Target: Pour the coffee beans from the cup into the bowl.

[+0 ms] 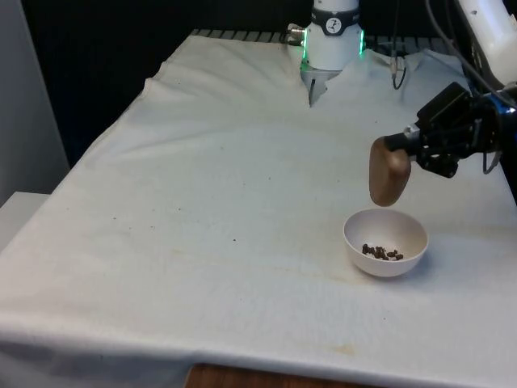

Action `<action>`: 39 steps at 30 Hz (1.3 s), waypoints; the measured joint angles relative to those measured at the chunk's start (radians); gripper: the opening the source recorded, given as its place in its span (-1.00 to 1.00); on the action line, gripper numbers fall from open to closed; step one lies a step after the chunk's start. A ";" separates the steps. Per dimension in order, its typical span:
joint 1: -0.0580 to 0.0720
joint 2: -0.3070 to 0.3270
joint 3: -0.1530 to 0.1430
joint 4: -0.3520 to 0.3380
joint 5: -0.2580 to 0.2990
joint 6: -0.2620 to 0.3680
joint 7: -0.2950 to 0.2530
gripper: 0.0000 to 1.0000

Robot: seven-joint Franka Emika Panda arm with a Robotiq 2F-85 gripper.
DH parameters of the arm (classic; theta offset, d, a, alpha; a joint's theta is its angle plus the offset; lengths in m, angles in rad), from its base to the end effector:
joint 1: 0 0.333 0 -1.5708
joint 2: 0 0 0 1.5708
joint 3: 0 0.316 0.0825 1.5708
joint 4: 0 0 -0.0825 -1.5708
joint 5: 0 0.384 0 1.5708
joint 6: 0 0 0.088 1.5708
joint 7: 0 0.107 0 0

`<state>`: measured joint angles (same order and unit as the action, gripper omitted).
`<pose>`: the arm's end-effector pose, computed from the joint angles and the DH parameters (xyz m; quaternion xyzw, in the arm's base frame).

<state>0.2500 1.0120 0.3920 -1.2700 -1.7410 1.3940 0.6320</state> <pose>0.6848 0.2519 0.2062 0.7172 0.1708 0.1334 0.6623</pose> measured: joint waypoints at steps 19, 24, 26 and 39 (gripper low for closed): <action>-0.047 -0.050 0.079 -0.036 0.029 -0.048 0.080 -0.98; -0.061 -0.072 0.090 -0.063 0.045 -0.048 0.107 -0.98; -0.066 -0.078 0.093 -0.072 0.051 -0.048 0.118 -0.98; -0.104 -0.110 0.098 -0.124 0.096 -0.027 0.195 -0.98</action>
<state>0.1460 0.9020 0.4900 -1.3940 -1.6450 1.3670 0.8270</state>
